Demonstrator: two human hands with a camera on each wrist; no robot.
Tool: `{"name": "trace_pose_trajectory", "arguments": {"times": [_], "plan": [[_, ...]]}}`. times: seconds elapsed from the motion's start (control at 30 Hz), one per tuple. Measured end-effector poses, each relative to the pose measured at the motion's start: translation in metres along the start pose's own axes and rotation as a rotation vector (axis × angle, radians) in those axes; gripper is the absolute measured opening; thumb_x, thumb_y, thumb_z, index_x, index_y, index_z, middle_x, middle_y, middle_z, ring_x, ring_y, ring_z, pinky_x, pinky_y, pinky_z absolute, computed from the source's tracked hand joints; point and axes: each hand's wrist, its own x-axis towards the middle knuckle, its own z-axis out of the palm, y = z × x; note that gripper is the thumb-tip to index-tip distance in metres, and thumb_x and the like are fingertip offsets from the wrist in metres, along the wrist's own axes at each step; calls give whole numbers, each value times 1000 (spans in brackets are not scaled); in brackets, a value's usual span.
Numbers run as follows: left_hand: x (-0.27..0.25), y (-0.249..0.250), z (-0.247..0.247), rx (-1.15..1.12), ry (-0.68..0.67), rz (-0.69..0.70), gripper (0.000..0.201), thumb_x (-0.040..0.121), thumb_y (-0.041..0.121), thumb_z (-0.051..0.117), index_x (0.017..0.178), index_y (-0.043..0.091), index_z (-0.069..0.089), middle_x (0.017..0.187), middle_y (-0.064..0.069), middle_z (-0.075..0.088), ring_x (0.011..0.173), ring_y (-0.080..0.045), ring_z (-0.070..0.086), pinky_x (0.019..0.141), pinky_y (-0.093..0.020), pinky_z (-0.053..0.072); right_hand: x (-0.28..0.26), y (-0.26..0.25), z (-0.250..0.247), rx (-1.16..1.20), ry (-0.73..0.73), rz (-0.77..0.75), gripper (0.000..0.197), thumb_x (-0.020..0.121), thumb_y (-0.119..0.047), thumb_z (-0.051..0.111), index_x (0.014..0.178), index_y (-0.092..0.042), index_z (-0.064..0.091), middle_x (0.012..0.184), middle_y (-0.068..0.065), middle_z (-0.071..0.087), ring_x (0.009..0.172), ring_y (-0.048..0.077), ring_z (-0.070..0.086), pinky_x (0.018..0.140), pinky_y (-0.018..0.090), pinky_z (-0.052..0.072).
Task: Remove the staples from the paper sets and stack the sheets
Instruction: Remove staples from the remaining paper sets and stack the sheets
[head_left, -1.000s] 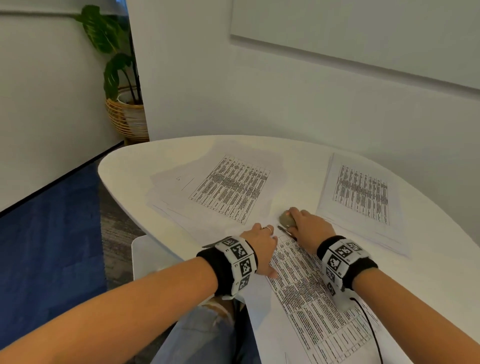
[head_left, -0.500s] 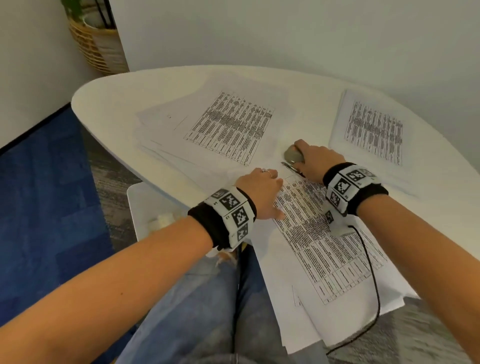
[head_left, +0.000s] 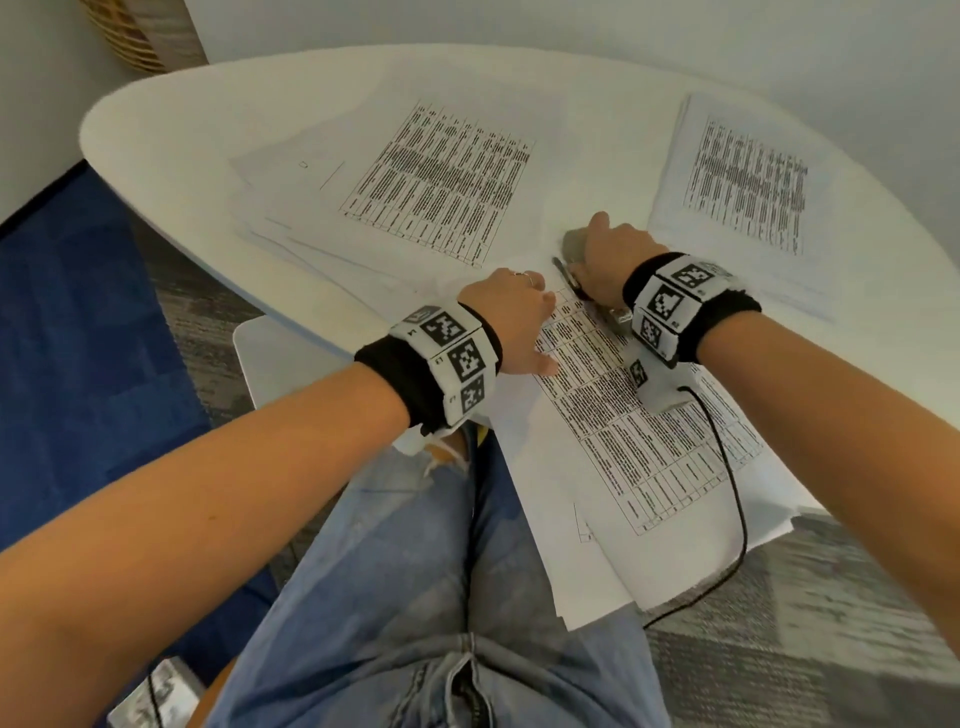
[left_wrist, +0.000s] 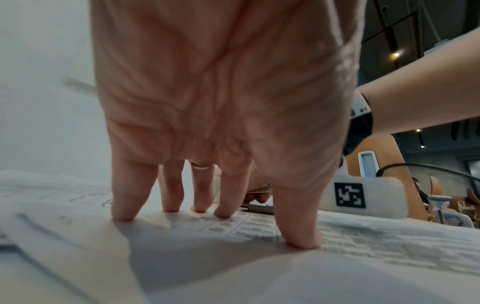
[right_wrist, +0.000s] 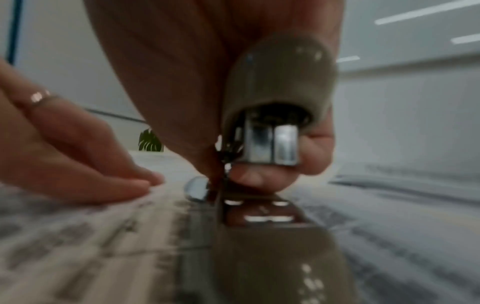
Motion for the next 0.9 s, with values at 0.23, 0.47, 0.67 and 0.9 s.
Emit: {"name": "trace_pose_trajectory", "arguments": {"times": [0.23, 0.47, 0.67, 0.9], "plan": [[2, 1, 0, 35, -5, 7, 82, 81, 64, 54, 144, 14, 36, 152, -10, 29, 137, -29, 30, 106, -47, 39, 6, -3, 0, 11, 71, -56, 31, 94, -20, 44, 123, -12, 37, 105, 12, 58, 86, 32, 56, 73, 41, 44], [1, 2, 0, 27, 9, -2, 80, 84, 61, 54, 145, 14, 33, 153, -9, 27, 138, -29, 29, 106, -46, 39, 13, 1, 0, 6, 95, -78, 32, 96, -28, 44, 123, -11, 37, 100, 13, 60, 76, 27, 49, 64, 36, 39], [2, 3, 0, 31, 15, -12, 80, 83, 61, 55, 145, 14, 34, 152, -8, 29, 136, -29, 31, 105, -46, 41, 16, -8, 0, 91, 55, 78, 37, 96, -28, 45, 124, -4, 40, 116, 16, 57, 104, 34, 56, 73, 38, 38], [6, 6, -1, 31, 5, 6, 74, 81, 60, 58, 137, 12, 47, 144, -10, 39, 126, -30, 43, 102, -43, 43, 19, -19, -2, 188, 70, 181, 42, 95, -33, 46, 123, -2, 41, 118, 17, 57, 107, 35, 56, 75, 39, 40]]}}
